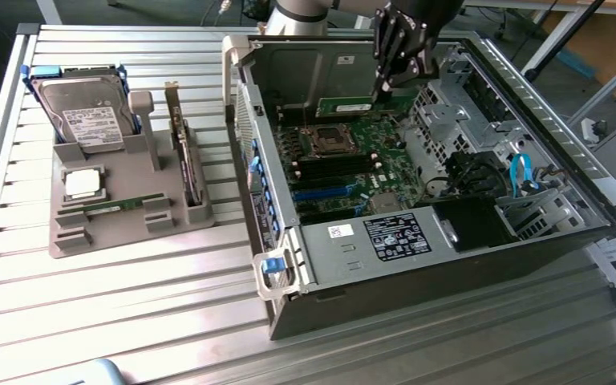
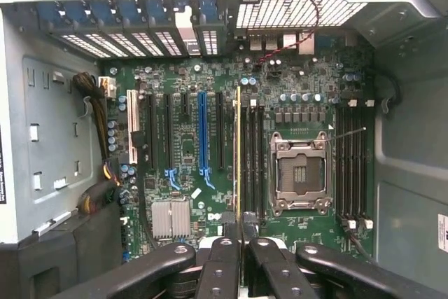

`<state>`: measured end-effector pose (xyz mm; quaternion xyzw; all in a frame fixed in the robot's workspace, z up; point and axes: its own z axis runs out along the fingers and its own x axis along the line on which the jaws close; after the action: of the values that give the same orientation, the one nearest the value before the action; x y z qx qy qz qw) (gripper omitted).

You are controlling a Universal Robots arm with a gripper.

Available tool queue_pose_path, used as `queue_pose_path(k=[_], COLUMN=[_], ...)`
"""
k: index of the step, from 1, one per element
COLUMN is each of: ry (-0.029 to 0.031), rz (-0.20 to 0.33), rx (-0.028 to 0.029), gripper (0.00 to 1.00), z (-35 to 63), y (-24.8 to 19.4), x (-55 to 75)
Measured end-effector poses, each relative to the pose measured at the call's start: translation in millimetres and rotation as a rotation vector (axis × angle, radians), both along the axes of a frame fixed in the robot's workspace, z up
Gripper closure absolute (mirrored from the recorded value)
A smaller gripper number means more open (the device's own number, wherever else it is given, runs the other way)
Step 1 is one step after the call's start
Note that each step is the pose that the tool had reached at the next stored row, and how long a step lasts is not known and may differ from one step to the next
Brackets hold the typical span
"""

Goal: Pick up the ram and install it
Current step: 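Insert the ram into the slot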

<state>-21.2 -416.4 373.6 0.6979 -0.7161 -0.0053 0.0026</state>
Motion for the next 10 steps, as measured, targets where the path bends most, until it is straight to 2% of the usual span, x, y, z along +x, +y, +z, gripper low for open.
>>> queue_pose_path(k=[10], ry=[-0.0084], rz=[0.000], rx=[0.0000], gripper=[0.88], z=[-10.5], y=[0.0], x=[0.0])
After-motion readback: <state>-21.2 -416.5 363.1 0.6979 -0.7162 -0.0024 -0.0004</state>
